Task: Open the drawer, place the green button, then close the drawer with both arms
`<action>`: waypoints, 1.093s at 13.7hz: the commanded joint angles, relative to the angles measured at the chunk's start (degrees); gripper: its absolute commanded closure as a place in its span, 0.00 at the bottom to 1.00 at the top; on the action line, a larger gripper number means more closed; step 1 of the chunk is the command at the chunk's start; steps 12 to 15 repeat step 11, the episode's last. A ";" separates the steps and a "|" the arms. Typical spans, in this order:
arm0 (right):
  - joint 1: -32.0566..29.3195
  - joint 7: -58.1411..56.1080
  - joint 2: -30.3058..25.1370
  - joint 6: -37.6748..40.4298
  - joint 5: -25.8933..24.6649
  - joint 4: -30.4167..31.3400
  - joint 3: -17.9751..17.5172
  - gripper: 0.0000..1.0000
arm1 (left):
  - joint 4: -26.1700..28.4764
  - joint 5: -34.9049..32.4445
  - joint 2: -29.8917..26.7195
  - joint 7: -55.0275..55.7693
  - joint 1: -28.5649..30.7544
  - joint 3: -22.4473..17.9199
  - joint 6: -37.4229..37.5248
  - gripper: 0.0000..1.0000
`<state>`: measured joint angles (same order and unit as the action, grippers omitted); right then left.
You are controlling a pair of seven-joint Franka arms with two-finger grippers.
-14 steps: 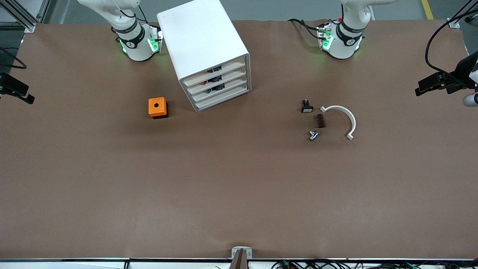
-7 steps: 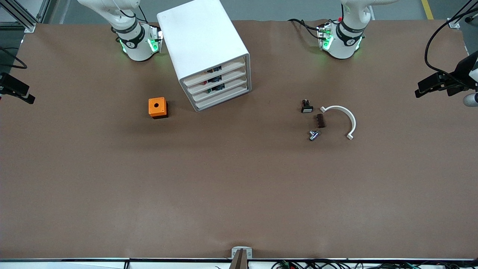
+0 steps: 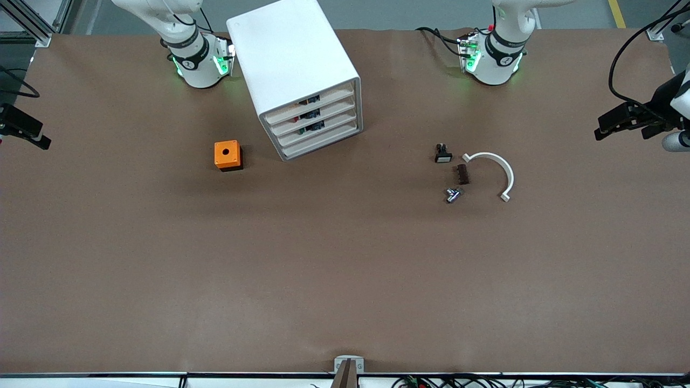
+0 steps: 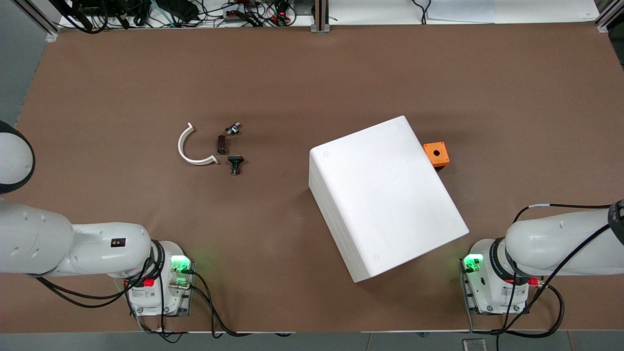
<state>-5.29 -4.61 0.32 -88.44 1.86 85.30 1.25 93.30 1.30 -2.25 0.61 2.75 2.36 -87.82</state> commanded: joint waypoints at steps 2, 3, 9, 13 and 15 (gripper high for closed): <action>-0.60 -0.31 -0.23 0.47 0.69 -0.66 -0.02 0.00 | -1.37 -0.34 0.23 0.44 -0.20 0.01 1.68 0.00; -0.60 -0.22 -0.23 0.20 0.78 -0.66 -0.02 0.00 | -1.37 -0.34 0.23 0.36 -0.20 0.01 2.38 0.00; -0.69 -0.04 -0.14 0.37 0.78 -0.66 -0.02 0.00 | -1.63 -0.43 0.23 -0.26 0.15 0.01 3.97 0.00; -0.95 -0.31 -0.14 0.29 0.78 -0.58 0.07 0.00 | -1.72 -0.43 0.23 -0.09 -0.02 0.01 3.97 0.00; -0.95 -0.31 -0.14 0.29 0.78 -0.58 0.07 0.00 | -1.72 -0.43 0.23 -0.09 -0.02 0.01 3.97 0.00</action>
